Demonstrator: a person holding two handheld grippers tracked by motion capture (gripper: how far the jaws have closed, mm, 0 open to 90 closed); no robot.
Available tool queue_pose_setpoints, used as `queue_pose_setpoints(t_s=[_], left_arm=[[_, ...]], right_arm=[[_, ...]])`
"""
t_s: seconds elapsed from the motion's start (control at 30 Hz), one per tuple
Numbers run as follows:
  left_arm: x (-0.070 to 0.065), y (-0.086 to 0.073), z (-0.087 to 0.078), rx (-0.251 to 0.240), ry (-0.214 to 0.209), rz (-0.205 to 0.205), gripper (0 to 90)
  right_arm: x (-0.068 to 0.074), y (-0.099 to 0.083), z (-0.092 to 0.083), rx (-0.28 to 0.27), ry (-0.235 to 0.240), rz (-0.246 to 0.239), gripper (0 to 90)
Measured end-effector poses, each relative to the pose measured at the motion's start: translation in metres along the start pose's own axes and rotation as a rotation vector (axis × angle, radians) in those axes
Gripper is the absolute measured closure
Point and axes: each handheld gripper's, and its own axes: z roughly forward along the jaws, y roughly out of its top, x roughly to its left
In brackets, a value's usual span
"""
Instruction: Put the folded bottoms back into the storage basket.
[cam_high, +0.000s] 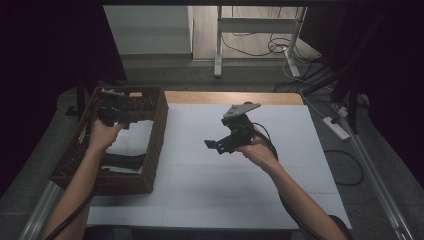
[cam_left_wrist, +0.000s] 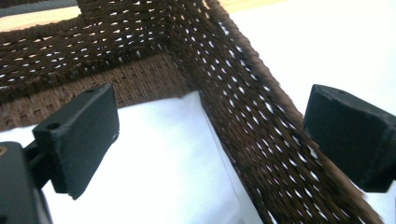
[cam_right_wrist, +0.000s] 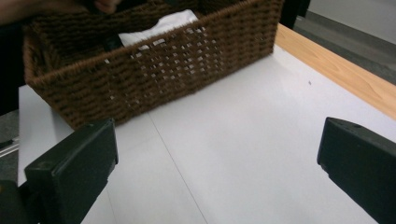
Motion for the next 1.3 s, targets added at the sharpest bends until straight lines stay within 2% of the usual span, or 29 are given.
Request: queue_pose_setpoints(t_s=[0.23,0.33,0.57,0.73,1.0,1.13,1.3], left_arm=[[-0.023,-0.022,-0.027,-0.039,0.053,0.062,1.3],[-0.029,-0.03,-0.036,-0.062,0.044,0.064,0.9],[-0.045,-0.051,-0.052,-0.064,0.047,0.088,0.2],[-0.056,-0.069,-0.064,-0.096,0.04,0.092,0.0],[-0.074,-0.094,-0.079,-0.146,0.036,0.119,0.0],[-0.081,-0.106,-0.086,-0.172,0.025,0.107,0.0],[-0.091,-0.114,-0.092,-0.178,0.043,0.121,0.0]], right_arm=[[0.0,-0.017,-0.017,0.017,-0.025,0.008,0.0],[0.001,-0.022,-0.023,0.018,-0.036,0.009,0.0],[0.002,-0.035,-0.038,0.02,-0.055,0.016,0.0],[0.001,-0.047,-0.047,0.03,-0.071,0.027,0.0],[-0.003,-0.072,-0.068,0.028,-0.102,0.069,0.0],[-0.003,-0.082,-0.08,0.026,-0.124,0.079,0.0],[-0.003,-0.095,-0.094,0.024,-0.143,0.105,0.0]])
